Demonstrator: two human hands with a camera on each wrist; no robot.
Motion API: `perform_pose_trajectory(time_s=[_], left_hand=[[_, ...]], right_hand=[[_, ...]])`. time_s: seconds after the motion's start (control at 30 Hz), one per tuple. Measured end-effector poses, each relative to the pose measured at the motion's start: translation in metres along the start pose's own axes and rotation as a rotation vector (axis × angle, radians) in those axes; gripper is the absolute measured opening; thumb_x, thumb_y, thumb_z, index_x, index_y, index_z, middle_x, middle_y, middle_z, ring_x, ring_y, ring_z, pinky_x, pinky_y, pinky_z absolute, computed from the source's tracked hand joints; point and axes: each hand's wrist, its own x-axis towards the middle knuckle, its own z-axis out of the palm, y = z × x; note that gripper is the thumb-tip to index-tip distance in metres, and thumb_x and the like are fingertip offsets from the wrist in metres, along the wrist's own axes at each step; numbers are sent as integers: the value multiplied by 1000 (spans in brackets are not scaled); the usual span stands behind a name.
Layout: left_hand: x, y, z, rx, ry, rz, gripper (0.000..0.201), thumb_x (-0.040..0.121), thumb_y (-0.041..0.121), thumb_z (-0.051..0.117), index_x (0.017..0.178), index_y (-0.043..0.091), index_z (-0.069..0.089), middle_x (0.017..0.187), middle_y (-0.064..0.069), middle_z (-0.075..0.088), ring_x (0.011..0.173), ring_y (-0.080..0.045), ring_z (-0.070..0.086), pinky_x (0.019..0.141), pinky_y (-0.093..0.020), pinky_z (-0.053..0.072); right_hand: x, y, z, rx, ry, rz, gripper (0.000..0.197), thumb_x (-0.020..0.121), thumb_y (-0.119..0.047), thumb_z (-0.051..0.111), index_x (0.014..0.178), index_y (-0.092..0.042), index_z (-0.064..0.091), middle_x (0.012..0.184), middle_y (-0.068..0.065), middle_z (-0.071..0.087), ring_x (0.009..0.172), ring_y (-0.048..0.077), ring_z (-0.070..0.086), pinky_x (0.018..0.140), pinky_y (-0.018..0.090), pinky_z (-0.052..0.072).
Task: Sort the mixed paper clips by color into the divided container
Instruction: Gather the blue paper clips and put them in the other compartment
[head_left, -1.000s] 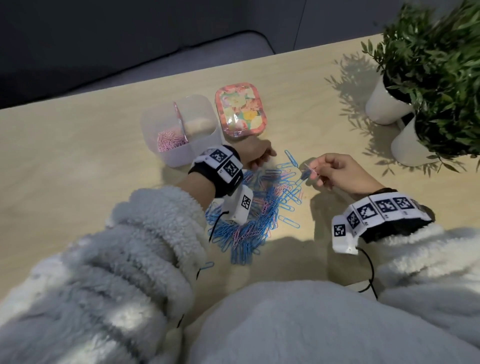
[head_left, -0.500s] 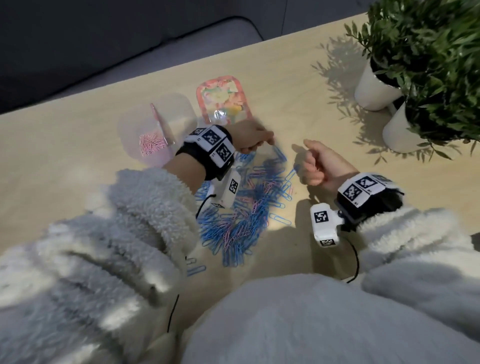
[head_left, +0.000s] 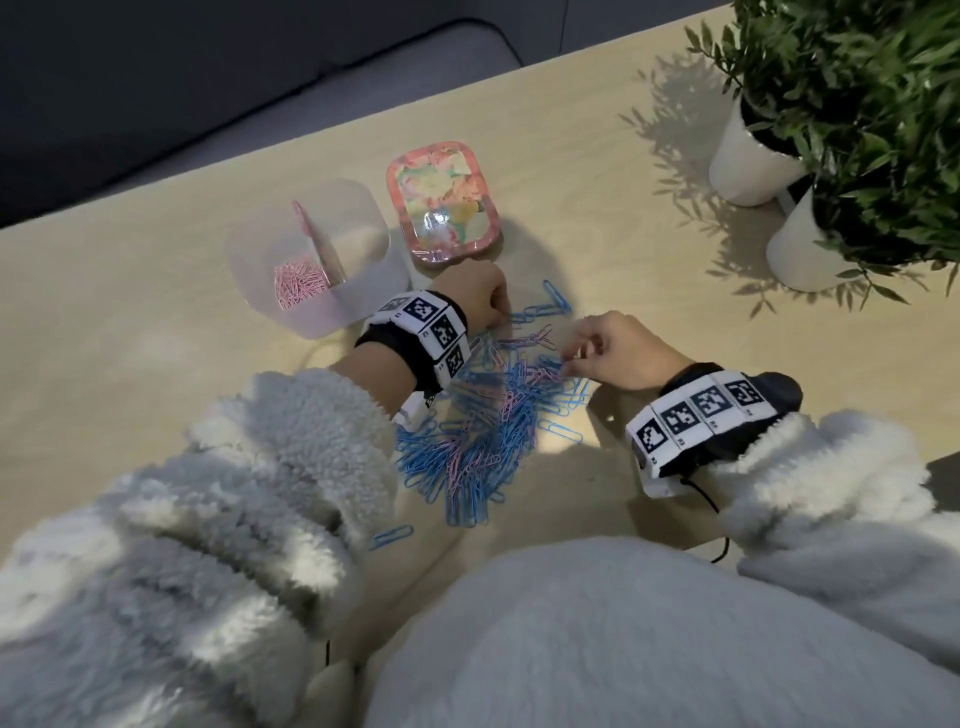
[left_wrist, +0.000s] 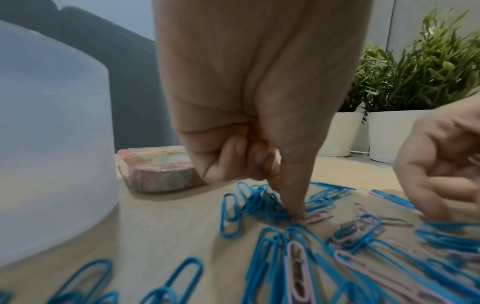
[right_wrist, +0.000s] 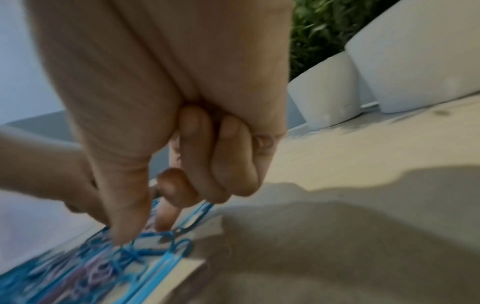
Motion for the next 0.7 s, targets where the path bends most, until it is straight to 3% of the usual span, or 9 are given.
perform_pose_trajectory(time_s=[0.1,0.17,0.3,0.43,0.5,0.57,0.63,0.7], left_hand=[[-3,12,3,11,77,40,15,84,19,62,95,10,65,93,-2,62,81,-18,56,71,-28,44],[-4,23,10,26,103,51,18,82,24,62,95,11,66,91,-3,59,84,-23,57,69,-27,40],[-1,36,28,111,99,40,19,81,27,64,92,12,66,103,-12,66,96,-31,62,77,-34,47],[-4,37,31,39,49,13,18,87,18,59,97,4,63,108,-15,64,102,-32,59,84,-37,46],[-8,30,28,-92,55,-12,18,88,17,56,96,2,61,102,-15,64,96,-29,59,78,-32,42],[-13,19,22,-290,75,-46,12,89,16,52,86,6,60,86,-8,60,79,-21,54,71,-28,38],[-18,7,16,-528,127,-79,20,89,15,50,69,13,52,70,-3,50,63,-15,44,64,-28,36],[-24,-4,13,-724,165,-118,24,90,14,47,67,12,51,66,-4,47,59,-14,40,58,-25,34]], right_hand=[[-3,6,-10,79,253,116,10,74,-20,64,65,-24,65,74,10,69,68,27,62,74,36,52],[0,3,-15,57,392,203,8,74,-24,61,70,-20,66,75,7,68,79,31,65,76,35,52],[8,-14,-12,-74,334,294,17,75,-33,69,76,-16,65,83,7,67,87,29,64,71,28,42],[15,-22,-5,-45,302,307,9,77,-20,61,75,-13,66,89,12,71,88,33,65,77,33,52],[14,-23,-7,-29,275,305,9,73,-16,59,73,-12,67,78,8,69,82,31,65,70,30,50],[10,-21,-12,-40,235,308,6,72,-15,61,68,-14,65,64,2,64,78,28,65,65,27,43],[6,-16,-18,-36,236,311,4,71,-15,63,67,-16,64,65,3,63,80,28,64,66,26,42],[3,-13,-19,43,274,277,1,71,-15,64,71,-16,64,73,3,65,83,27,64,71,26,44]])
